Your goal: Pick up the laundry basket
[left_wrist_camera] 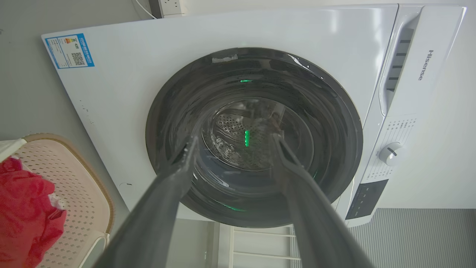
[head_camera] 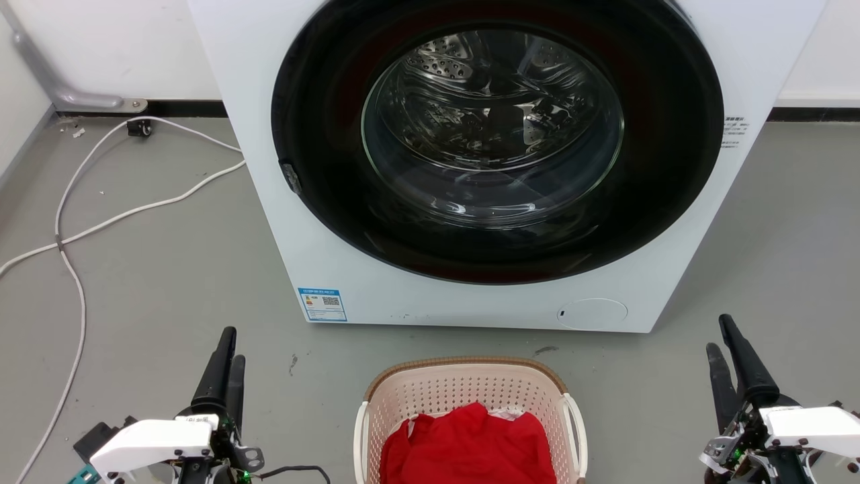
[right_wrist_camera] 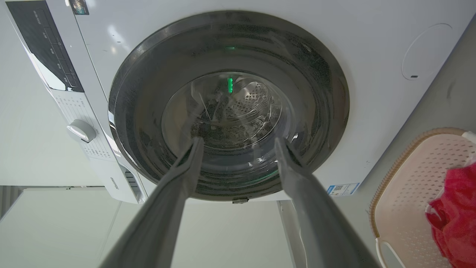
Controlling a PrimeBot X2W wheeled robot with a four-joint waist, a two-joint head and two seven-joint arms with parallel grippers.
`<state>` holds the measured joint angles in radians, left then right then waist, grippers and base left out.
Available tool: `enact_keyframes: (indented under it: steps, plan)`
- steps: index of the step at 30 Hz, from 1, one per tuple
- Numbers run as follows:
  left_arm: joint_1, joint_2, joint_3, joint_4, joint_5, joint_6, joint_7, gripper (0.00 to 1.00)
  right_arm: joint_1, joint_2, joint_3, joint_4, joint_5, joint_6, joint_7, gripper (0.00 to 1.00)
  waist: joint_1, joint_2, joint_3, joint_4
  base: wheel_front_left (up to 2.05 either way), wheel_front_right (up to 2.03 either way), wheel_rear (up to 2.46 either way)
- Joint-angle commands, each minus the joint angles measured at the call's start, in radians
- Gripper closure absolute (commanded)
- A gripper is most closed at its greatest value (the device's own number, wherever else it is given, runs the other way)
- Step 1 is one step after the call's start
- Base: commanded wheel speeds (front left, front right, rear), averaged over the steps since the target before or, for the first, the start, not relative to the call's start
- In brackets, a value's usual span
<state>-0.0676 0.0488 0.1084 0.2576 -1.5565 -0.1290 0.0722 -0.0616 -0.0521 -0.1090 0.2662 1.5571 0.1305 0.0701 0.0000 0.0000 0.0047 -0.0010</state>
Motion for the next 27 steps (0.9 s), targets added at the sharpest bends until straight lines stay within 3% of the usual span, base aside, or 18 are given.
enact_keyframes:
  steps: [1,15,27]
  plan:
    - [-0.015,0.003,0.005,-0.031,0.041,0.002,-0.012,0.00,-0.013,-0.002,-0.002,-0.029,-0.046,0.000,-0.011,0.00,0.0000,0.0000,0.001,0.000,0.00,0.00,0.00]
    - [0.005,0.003,-0.041,-0.120,0.335,0.048,-0.074,0.00,0.015,-0.001,0.039,-0.106,-0.437,0.000,-0.072,0.00,0.0000,0.0000,0.004,-0.002,0.00,0.00,0.00]
    - [0.027,0.003,-0.063,-0.151,0.525,0.073,-0.116,0.00,0.037,-0.001,0.073,-0.112,-0.674,0.000,-0.115,0.00,0.0000,0.0000,0.004,-0.002,0.00,0.00,0.00]
